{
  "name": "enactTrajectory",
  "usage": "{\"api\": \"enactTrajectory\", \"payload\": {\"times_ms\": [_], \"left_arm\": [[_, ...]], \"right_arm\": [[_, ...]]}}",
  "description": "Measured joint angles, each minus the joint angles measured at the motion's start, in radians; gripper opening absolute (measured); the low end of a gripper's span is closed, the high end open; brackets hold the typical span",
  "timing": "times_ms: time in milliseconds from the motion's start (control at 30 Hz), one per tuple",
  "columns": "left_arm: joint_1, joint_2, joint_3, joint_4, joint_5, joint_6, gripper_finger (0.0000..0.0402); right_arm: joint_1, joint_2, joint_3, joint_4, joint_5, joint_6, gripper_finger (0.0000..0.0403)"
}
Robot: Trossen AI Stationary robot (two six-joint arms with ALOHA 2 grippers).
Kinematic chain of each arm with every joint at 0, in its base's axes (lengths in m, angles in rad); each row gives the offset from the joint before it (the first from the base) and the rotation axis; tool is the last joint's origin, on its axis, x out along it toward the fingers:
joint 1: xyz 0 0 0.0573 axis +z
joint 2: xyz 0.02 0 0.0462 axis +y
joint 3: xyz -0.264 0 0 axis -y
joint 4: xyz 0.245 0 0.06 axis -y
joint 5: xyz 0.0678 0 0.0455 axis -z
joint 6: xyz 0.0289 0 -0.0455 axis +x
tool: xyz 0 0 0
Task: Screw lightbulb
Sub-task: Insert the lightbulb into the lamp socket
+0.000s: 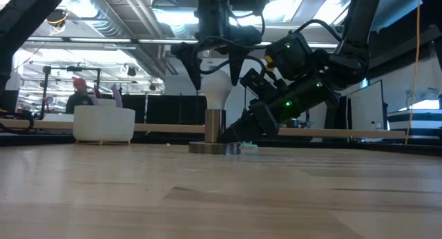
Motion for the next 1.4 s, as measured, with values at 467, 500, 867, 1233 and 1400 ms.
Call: {"api": "enactTrajectory", "payload": {"times_ms": [467,500,867,1233,1400], "left_arm": [[-0.012,0.000,0.000,0.008,-0.004,0.155,0.0255],[-0.015,0.000,0.000,0.008,-0.005,0.188,0.0251],[-0.021,0.003,0.000,0.013,-0.006,0.893,0.0275],[-0.022,0.013,0.000,0.040,-0.008,1.782,0.0278],[-0.022,0.013,0.000,0.039,-0.017,1.925,0.0278]], "right_arm": [[0.000,0.000,0.000,-0.001,-0.004,0.000,0.0227],[0.000,0.000,0.000,-0.001,-0.004,0.000,0.0227],[0.000,0.000,0.000,-0.002,-0.003,-0.001,0.0227],[0.000,0.000,0.000,-0.002,-0.006,0.001,0.0227],[0.000,0.000,0.000,-0.002,-0.006,0.000,0.0227]]}}
